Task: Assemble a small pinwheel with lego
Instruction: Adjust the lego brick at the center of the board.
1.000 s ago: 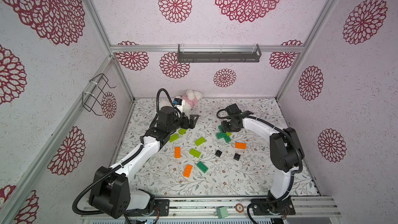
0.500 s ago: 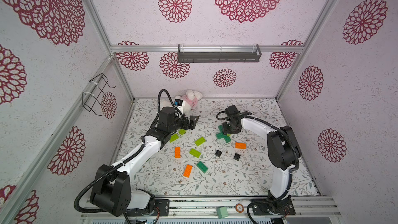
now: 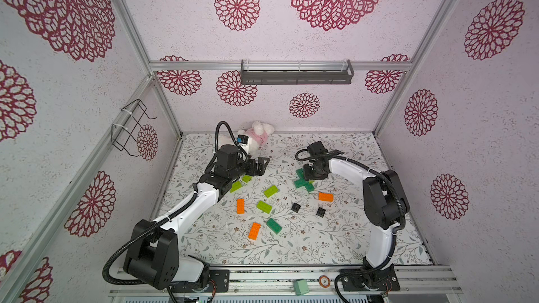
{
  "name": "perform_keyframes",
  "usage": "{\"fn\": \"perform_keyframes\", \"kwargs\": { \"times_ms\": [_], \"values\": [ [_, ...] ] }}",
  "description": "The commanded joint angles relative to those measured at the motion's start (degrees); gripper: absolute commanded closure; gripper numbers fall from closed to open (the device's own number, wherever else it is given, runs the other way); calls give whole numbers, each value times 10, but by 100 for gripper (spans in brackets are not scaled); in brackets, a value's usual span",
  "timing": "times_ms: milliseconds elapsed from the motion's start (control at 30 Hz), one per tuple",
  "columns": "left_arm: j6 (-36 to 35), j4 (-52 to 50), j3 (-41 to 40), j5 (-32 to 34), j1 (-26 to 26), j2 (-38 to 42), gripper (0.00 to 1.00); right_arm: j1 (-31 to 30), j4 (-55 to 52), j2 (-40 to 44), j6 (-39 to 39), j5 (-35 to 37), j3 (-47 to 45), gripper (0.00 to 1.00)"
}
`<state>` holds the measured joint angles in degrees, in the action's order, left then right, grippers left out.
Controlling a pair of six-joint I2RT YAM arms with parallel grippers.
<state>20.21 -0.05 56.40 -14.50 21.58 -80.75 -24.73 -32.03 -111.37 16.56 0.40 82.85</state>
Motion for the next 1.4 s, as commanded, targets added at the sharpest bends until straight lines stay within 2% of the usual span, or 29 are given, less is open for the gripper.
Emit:
{"fn": "perform_keyframes", "kwargs": {
  "times_ms": [0, 100, 233, 1033, 1200, 1367],
  "values": [
    [1, 12, -4, -5, -2, -7, 3, 2, -13, 16, 0, 13, 0, 52],
    [2, 13, -4, -6, -2, -5, 3, 1, -16, 14, -1, 23, 0, 60],
    [1, 13, -6, -5, -3, -3, 3, 0, -18, 11, -2, 34, -2, 66],
    [-9, 10, -12, 14, -3, 14, 3, -13, -12, 38, 1, 52, -90, 72],
    [-3, 5, -11, 33, -2, 16, 3, -13, -3, 40, 11, 35, -63, 72],
    [39, -13, -10, 105, -4, 40, 3, -13, -2, 32, 18, 26, -5, 70]
  ]
}}
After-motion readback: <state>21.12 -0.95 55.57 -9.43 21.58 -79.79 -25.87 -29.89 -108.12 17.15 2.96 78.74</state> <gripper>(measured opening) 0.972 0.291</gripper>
